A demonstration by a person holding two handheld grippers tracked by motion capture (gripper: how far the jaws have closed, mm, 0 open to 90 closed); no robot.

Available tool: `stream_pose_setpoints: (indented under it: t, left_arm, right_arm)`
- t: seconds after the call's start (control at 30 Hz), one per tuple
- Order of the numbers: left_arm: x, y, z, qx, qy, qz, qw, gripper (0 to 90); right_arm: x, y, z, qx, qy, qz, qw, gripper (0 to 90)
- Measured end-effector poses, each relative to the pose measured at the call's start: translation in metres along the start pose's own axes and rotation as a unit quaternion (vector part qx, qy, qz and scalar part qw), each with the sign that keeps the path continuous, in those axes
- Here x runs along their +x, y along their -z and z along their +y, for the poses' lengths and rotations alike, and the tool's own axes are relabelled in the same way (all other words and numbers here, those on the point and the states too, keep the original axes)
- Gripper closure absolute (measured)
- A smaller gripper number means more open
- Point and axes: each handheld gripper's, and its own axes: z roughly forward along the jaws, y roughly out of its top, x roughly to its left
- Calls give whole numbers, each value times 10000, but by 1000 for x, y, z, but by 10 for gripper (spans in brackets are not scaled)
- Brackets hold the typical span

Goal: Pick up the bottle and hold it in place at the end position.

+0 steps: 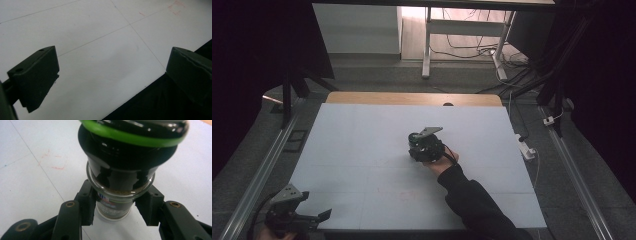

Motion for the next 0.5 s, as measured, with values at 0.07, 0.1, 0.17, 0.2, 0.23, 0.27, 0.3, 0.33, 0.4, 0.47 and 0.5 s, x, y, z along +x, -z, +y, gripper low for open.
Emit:
stream_pose_setpoints:
  t: [0.07, 0.1, 0.17, 0.2, 0.23, 0.27, 0.3, 0.33, 0.4, 0.47, 0.5]
  left_arm:
    - [0, 0, 0, -3, -3, -4, 10000, 0]
    - [0, 0, 0, -3, -2, -5, 10000, 0]
    - [0, 0, 0, -2, -8, -15, 10000, 0]
    - [0, 0, 0, -2, -8, -15, 10000, 0]
    - [0, 0, 0, 4, -10, -18, 10000, 0]
    - [0, 0, 0, 4, -10, -18, 10000, 0]
    - [0, 0, 0, 6, -13, -19, 10000, 0]
    - [0, 0, 0, 11, -20, -25, 10000, 0]
    - [0, 0, 0, 16, -22, -32, 10000, 0]
    - [-1, -1, 0, 27, -25, -24, 10000, 0]
    - [-1, -1, 0, 27, -25, -24, 10000, 0]
  right_arm:
    - [0, -1, -1, -2, -9, -9, 10000, 532]
    - [0, -1, -1, 4, -20, -7, 10000, 531]
    - [-1, -1, -2, -5, -38, 6, 10000, 532]
    - [-1, -1, -2, -12, -43, 9, 10000, 532]
    - [-1, -1, -2, -17, -35, 10, 10000, 531]
    - [-1, -1, -3, -13, -37, 5, 10000, 532]
    - [-1, -1, -3, -15, -19, 2, 10000, 531]
    - [-1, -1, -3, -26, 4, 1, 10000, 531]
    - [0, -1, -4, -31, 0, -6, 10000, 531]
    - [0, -1, -4, -43, 0, -2, 10000, 531]
    - [0, -1, -5, -44, -2, 0, 10000, 532]
